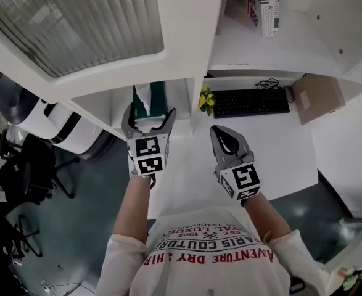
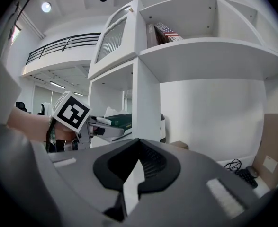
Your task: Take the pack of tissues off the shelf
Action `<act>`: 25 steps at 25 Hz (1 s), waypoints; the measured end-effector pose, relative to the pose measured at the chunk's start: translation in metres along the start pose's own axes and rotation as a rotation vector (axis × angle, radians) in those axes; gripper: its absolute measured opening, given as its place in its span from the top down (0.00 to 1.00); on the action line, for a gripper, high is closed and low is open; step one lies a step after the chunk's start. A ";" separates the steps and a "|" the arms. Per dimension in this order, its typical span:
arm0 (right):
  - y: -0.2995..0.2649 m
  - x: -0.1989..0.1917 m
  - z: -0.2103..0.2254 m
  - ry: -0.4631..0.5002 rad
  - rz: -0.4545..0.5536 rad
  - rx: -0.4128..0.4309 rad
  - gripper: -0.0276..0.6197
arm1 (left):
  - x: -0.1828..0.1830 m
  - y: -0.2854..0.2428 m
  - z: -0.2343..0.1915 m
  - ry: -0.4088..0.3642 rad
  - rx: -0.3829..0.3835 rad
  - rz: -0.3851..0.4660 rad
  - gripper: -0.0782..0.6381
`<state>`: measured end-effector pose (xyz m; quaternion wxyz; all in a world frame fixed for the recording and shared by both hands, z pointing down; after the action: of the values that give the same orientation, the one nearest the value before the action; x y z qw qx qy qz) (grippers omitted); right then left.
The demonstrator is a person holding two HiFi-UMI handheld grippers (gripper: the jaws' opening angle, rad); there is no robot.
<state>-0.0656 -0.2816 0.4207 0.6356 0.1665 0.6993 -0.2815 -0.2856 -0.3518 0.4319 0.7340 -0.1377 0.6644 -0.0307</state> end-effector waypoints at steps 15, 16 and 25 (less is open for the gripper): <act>0.018 0.002 0.005 -0.003 0.001 -0.035 0.96 | 0.006 0.018 0.004 0.039 -0.038 -0.001 0.28; 0.020 0.002 0.004 -0.003 0.001 -0.032 0.96 | 0.009 0.024 0.004 0.040 -0.045 0.014 0.28; 0.040 0.001 -0.005 0.003 0.005 -0.001 0.96 | 0.034 0.086 0.003 -0.032 -0.042 0.123 0.28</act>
<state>-0.0465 -0.2470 0.4128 0.6352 0.1686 0.7000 -0.2793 -0.2907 -0.2770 0.3782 0.7418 -0.1122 0.6604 0.0305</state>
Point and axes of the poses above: the fingertips, and each gripper's own axes: y backward along the fingers, z to its right, x out of its top, the point moved 7 cm from there along y, backward along the fingers, and after that the axes turned 2 degrees about x, right-handed, at the moved point
